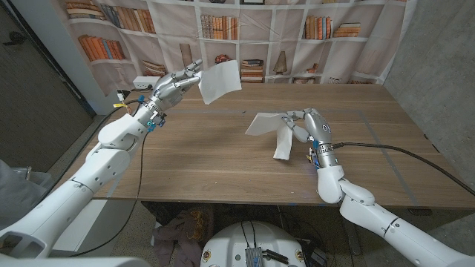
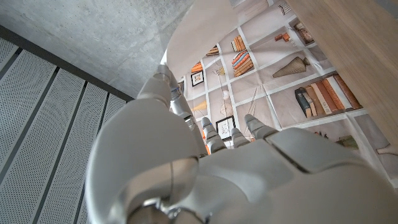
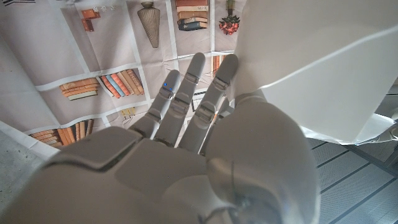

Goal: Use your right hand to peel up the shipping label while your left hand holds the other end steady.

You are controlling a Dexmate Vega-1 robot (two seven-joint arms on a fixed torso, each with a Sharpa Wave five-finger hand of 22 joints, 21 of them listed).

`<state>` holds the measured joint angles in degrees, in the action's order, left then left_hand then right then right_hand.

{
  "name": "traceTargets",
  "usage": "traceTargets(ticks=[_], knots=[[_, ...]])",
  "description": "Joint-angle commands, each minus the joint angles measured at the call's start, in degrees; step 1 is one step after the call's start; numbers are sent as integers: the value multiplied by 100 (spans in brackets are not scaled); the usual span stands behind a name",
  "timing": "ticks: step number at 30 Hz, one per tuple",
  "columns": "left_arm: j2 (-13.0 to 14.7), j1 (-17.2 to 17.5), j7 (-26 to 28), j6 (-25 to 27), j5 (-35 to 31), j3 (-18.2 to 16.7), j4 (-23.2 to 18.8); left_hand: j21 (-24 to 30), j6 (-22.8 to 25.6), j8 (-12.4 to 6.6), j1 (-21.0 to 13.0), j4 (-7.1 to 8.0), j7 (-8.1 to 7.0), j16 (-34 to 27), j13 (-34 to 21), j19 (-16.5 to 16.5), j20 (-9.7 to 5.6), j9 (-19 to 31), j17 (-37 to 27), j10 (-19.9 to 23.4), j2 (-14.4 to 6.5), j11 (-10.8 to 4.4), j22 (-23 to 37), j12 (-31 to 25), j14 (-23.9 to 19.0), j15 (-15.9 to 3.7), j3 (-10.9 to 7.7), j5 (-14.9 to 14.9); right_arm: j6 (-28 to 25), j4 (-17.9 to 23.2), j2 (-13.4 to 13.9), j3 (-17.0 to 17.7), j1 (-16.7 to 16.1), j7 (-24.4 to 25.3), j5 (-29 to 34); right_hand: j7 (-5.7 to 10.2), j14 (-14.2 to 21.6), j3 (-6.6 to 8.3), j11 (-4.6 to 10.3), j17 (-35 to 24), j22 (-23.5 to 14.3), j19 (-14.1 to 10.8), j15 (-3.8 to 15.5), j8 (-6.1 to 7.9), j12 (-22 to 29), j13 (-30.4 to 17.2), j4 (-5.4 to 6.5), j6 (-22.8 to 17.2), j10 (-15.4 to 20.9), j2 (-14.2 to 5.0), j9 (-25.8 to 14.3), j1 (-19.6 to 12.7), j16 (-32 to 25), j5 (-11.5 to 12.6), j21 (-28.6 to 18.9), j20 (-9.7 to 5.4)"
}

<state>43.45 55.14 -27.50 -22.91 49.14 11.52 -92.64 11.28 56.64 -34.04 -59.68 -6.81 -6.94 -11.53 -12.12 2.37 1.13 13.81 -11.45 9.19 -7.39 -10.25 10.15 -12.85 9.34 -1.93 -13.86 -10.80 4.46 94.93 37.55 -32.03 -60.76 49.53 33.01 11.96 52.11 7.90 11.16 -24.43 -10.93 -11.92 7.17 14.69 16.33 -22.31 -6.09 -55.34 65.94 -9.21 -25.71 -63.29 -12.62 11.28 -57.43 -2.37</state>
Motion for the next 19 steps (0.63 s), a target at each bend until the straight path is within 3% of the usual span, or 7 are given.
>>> traceTargets(ticks=[1, 19], knots=[[-63, -60, -74, -44, 24, 30, 91, 28, 87, -54, 1, 11, 9, -18, -27, 12, -29, 91, -13, 33, -25, -57, 12, 6, 84, -167, -34, 0, -100, 43, 16, -30, 20, 22, -24, -3, 6, 46, 5, -10, 0, 26, 683, 39, -16, -9, -9, 21, 6, 16, -15, 2, -11, 6, -29, -810], [-170, -112, -327, -80, 123, 124, 295, 23, 29, -83, 4, 9, 23, -14, -25, 22, -7, 74, -15, 19, -31, -38, 12, 20, 95, -140, -62, -2, -186, 161, 71, -36, 56, -105, -12, -2, 13, 58, 4, -22, 1, 24, 684, 54, -12, -18, -15, 24, 14, 17, -31, 5, -17, 3, -24, -808]])
